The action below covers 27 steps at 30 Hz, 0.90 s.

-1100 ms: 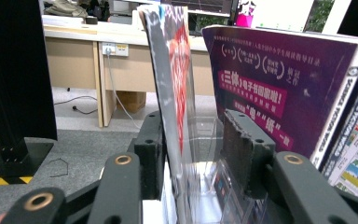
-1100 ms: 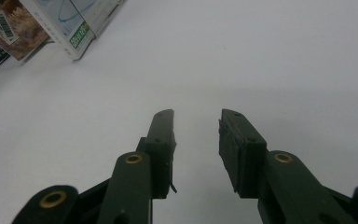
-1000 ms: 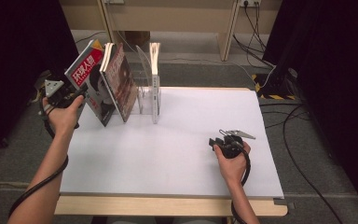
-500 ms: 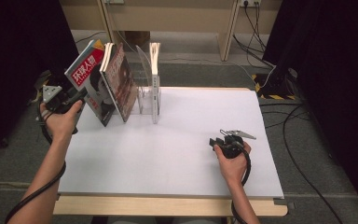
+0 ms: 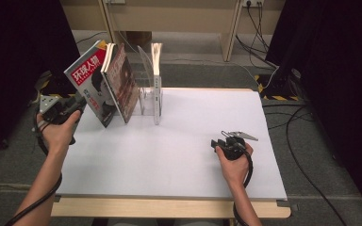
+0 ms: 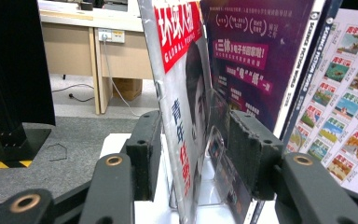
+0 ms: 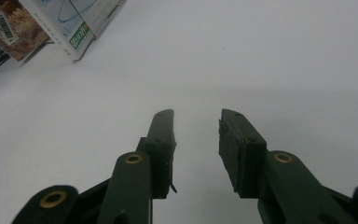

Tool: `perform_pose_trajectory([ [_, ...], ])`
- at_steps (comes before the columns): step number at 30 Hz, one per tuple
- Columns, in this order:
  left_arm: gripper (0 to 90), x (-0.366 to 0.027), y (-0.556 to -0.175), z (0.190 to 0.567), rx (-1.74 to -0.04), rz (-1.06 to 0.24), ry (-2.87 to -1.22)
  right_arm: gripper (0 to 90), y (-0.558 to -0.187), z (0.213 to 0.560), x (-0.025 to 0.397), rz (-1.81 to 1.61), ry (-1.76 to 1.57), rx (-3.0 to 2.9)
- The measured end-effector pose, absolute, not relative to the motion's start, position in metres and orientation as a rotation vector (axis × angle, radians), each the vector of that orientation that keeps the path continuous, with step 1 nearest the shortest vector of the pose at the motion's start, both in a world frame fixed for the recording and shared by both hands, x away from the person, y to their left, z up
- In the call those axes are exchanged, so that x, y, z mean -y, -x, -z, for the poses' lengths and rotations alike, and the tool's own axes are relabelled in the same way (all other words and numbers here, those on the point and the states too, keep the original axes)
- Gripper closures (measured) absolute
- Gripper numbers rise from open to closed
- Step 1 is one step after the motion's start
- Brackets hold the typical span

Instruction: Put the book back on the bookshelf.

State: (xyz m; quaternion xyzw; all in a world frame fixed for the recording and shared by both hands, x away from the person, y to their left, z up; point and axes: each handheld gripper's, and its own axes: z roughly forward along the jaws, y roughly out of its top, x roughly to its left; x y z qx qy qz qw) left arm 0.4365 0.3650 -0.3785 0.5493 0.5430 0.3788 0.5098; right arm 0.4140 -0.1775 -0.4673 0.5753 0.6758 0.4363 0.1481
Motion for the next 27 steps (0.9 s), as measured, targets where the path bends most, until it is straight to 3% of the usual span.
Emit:
perform_pose_trajectory([
  [27,52.7,-0.361,-0.402,0.396,-1.309,-0.844,-1.367,65.6,-0.412,0.464,0.177,-1.253,-1.634,-1.940],
])
